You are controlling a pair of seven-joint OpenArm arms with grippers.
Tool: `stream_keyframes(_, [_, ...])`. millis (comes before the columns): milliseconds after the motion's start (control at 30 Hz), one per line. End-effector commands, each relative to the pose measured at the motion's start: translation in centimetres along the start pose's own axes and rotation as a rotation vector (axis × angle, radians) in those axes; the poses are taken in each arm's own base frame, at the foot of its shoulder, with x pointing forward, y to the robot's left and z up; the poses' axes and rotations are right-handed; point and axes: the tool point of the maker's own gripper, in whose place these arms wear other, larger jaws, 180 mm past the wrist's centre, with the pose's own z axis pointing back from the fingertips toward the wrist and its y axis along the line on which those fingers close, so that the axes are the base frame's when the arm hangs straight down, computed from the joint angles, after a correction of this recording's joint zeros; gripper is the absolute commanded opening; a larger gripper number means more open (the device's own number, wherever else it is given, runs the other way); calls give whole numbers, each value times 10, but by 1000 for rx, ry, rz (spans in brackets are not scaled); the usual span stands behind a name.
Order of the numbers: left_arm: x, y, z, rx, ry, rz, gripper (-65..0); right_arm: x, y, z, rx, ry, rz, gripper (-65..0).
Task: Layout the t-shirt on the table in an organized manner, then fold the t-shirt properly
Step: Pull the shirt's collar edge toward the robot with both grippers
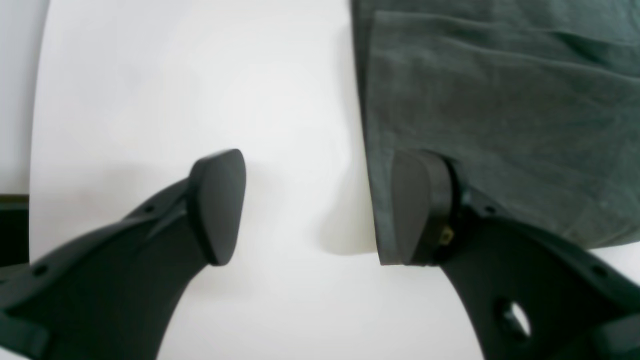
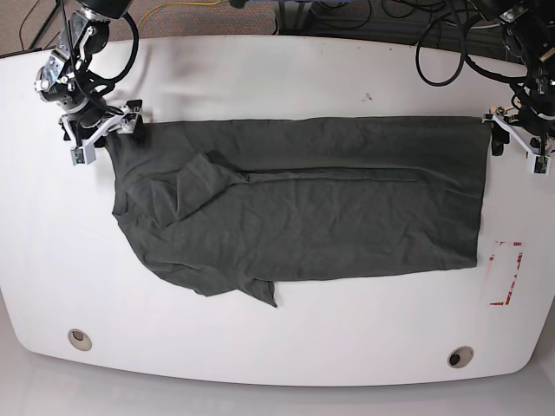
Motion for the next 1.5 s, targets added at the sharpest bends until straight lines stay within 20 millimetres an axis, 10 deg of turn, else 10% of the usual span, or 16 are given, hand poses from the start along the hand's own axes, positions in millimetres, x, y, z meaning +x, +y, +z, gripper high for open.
stream_keyframes(0, [17, 6, 5, 11, -55, -14, -233, 10, -3, 1, 1, -31, 2, -124])
stream_keyframes(600, [-4, -31, -13, -70, -20, 68, -232, 11, -1, -1, 6, -47, -6, -555])
stream_keyframes(1267, [-43, -46, -32, -144, 94, 101, -246, 9, -1, 0, 7, -43, -7, -575])
stream_keyframes(1467, [-54, -58, -32, -176, 128, 73, -453, 9, -1, 0, 7, -43, -7, -599])
